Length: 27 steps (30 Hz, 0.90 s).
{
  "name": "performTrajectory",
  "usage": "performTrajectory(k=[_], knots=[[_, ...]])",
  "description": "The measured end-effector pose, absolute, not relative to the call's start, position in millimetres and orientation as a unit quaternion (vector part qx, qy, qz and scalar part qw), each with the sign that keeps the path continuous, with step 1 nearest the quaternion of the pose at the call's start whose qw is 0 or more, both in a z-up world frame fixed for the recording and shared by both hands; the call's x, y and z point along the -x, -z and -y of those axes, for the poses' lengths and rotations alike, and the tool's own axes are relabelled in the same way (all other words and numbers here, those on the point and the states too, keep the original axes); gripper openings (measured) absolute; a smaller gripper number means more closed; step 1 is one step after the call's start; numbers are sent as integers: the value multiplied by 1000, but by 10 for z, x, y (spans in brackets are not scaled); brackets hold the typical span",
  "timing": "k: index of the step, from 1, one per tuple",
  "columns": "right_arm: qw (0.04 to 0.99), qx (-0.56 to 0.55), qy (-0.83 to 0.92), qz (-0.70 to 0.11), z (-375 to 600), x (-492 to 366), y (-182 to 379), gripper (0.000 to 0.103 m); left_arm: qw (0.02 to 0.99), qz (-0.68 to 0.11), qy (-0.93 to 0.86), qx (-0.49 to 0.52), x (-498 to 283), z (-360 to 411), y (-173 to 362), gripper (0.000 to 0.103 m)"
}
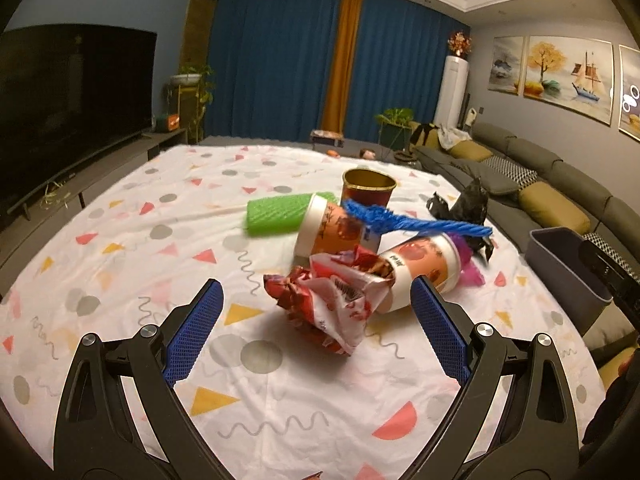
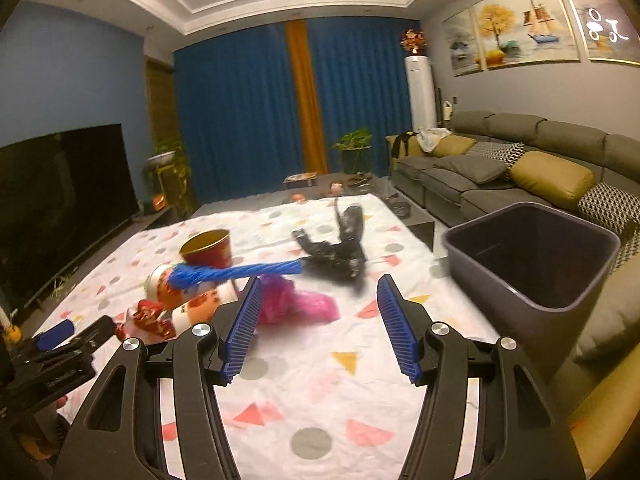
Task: Collect trash
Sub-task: 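Move both open grippers back over the remaining trash on the table, then grasp the crumpled red wrapper with the left gripper while the right gripper grasps a paper cup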
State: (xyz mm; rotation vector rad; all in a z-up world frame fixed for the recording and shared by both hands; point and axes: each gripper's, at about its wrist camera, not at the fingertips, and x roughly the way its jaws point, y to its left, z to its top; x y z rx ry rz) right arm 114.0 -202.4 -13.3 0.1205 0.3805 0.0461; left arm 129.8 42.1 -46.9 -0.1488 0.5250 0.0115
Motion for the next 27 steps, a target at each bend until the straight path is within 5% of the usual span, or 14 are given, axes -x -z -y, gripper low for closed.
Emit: performTrajectory(k=[11,27], knots=[[973,-30,-56,-223,1702,-1390,320,59,945,-318,14,70,-1701,-330,706,93],[955,-16,-104,-276,1383,-1834,518,59,928,-344,64,129,-1857,-498,824,36]])
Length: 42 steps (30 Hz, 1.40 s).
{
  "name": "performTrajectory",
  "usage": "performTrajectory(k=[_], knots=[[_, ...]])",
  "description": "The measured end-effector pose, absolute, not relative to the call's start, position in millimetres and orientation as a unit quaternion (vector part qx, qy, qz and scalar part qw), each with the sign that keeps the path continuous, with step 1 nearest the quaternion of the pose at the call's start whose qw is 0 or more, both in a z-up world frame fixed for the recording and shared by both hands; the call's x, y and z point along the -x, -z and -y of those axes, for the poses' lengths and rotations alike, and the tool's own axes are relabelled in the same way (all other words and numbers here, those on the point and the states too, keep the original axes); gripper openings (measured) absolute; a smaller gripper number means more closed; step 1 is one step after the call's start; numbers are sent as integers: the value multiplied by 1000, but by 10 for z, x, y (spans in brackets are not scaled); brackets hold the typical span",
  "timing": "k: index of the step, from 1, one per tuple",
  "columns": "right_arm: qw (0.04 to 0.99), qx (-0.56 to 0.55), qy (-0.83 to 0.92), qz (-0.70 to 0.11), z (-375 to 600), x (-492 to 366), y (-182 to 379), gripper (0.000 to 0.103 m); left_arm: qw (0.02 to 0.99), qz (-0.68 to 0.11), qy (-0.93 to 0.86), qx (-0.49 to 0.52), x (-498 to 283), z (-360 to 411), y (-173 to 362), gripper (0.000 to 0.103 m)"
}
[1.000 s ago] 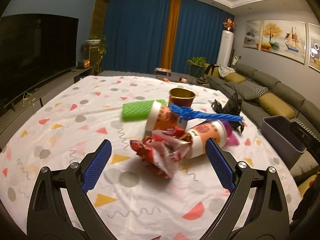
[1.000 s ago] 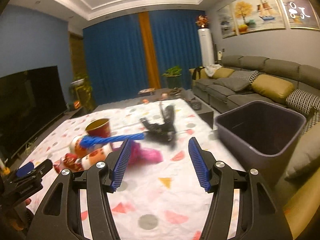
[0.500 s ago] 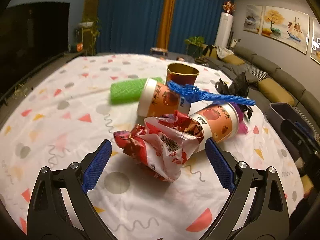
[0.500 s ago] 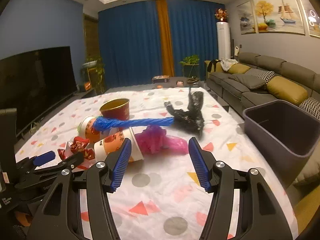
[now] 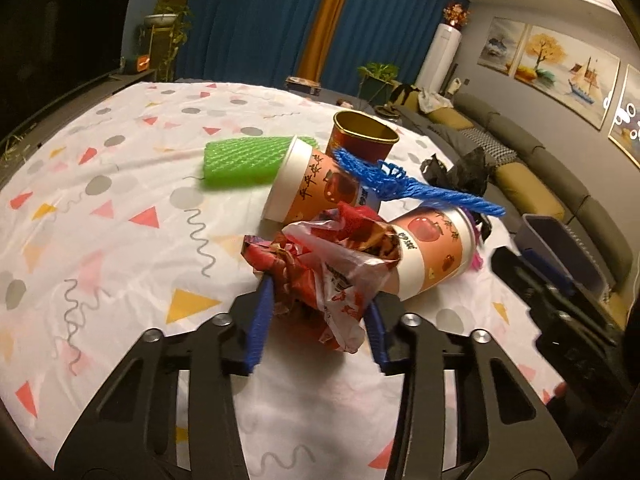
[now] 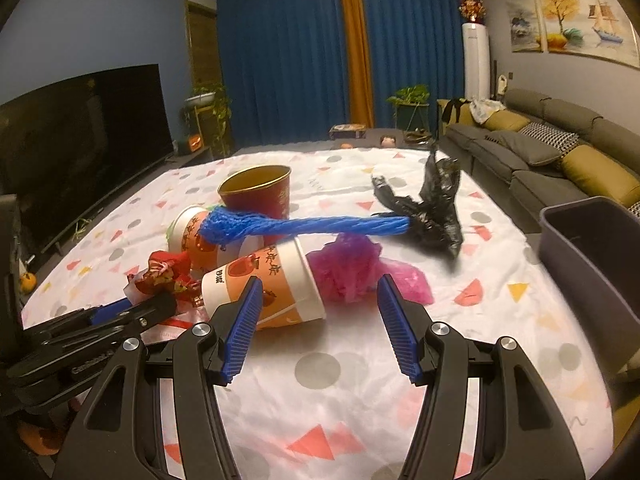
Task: Collect trash
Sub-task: 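Grasp the crumpled red wrapper with the left gripper while the right gripper grasps a paper cup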
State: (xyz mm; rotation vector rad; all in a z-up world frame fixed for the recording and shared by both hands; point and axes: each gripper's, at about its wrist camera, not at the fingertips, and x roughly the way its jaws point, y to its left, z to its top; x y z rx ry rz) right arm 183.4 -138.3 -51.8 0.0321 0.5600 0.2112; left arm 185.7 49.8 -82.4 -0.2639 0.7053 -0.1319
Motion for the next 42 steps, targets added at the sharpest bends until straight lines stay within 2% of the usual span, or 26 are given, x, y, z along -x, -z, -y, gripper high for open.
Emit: performTrajectory(k=[3,7,11,23,42], knots=[[952,-14,-112,-285,1340,-1902,540,59,930,-335,67,135,-1826,-517,808,31],[946,-17,-125,-300,1298,-2008,584,59,937,-314,66,141,-1749,-562,768,30],[939,-25,-138,-315,1288,-2106,632,55,936,-313,70,146,-1763,-591,772,30],[915,-42,-209,-343,1219,-2129,730,28,934,-317,71,146,-1799,-608,800,30],[901,-16,-275,-335,1187,-1811,653,27,926,-335,68,162,-1839,-644,861,30]])
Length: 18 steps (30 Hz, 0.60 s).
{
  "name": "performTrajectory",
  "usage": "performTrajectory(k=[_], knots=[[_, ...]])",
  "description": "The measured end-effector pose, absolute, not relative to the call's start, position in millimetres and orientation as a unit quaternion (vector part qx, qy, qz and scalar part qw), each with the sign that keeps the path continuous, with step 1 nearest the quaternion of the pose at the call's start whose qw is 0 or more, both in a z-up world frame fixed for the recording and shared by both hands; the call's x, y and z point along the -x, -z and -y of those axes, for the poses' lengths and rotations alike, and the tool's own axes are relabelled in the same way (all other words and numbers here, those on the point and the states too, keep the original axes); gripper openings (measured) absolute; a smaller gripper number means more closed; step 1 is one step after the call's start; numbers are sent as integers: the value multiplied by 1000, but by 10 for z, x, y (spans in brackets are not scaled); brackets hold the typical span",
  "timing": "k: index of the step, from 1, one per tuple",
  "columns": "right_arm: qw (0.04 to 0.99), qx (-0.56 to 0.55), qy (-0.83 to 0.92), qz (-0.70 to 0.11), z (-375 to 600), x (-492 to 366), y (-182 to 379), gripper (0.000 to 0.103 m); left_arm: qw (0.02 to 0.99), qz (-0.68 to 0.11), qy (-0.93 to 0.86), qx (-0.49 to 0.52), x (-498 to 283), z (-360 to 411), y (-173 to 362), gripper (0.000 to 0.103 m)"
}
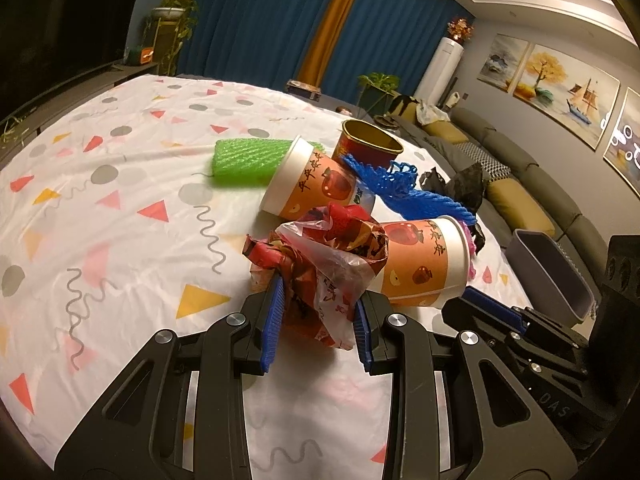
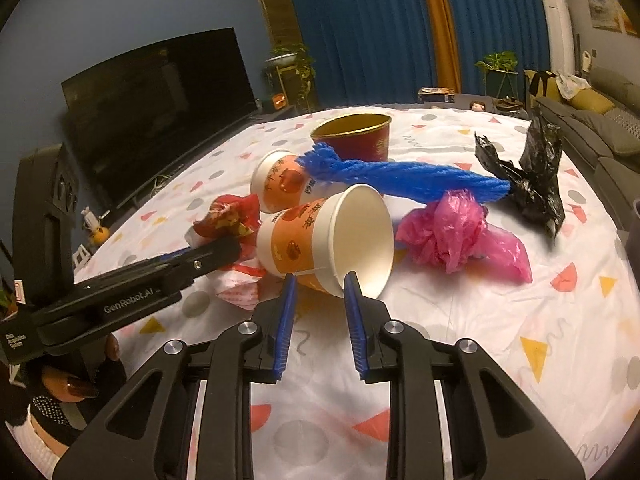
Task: Collect trash
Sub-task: 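Grasp the crumpled red wrapper with the left gripper while the right gripper grasps a paper cup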
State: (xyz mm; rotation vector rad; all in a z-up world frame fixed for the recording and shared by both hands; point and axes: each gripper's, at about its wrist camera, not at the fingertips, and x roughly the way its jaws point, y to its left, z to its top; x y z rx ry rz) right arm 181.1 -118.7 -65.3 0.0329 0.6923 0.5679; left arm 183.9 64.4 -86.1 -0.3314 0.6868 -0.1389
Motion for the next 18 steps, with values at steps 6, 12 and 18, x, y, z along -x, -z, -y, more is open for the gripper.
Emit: performTrajectory(k=[6,12,18], knots=[[897,6,-296,-328,1110,-1762,615,24,925,-337,68,161,-1845,-628,868,30],[894,17,-291,-340,999,-1804,679,14,926,-336,78,153,-1833,-587,856,30],[901,12,-274,-337,1003,-1763,647,6,925,-337,78,158,-1830,-597,864,30]])
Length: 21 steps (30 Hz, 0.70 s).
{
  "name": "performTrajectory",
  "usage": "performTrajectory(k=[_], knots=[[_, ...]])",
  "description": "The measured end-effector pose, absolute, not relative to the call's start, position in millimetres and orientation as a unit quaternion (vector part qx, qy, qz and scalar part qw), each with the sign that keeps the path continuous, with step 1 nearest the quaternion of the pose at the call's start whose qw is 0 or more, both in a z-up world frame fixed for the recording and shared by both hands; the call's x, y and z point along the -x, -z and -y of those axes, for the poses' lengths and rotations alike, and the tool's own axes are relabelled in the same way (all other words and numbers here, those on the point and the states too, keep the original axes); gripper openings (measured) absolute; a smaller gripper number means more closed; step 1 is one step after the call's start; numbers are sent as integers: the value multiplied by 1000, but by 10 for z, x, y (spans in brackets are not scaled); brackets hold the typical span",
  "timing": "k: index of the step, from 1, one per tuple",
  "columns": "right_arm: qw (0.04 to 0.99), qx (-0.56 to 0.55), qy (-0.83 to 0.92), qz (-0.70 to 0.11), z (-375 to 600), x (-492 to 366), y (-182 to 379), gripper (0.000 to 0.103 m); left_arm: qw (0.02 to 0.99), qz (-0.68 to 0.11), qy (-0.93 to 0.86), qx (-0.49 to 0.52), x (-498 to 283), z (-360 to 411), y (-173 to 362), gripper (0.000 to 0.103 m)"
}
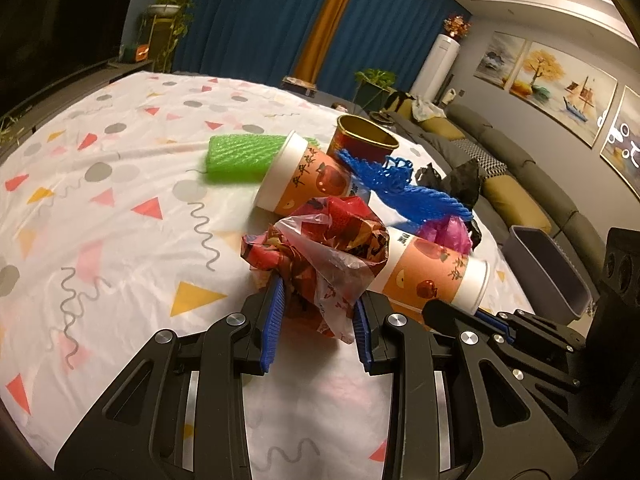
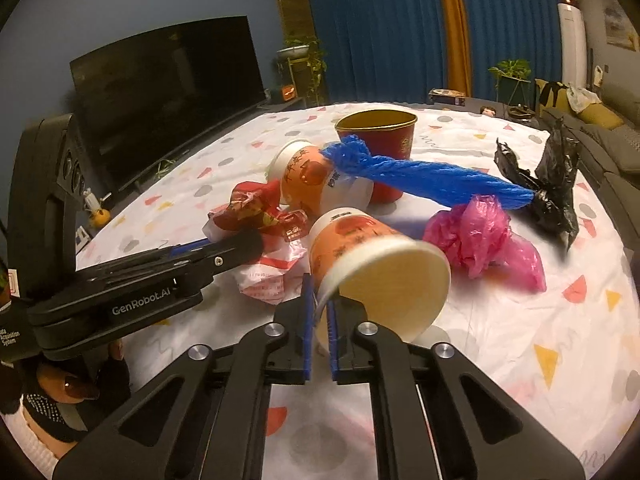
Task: Collect trash
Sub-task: 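Grasp the crumpled red wrapper with the left gripper while the right gripper grasps a paper cup, then carry the wrapper and paper cup over the grey bin and release the wrapper with the left gripper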
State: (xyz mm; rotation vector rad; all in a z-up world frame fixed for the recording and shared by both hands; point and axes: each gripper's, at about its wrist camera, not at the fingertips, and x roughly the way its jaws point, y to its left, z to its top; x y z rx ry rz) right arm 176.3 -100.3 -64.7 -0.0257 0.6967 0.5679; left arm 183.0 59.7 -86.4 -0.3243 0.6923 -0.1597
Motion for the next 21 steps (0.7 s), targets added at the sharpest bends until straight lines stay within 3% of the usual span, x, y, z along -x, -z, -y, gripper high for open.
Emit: performTrajectory(k=[21], knots=[[936,-48,-214,-276,1722,-1230,322,4,946,-301,78,86,-1513,-165,523,29]])
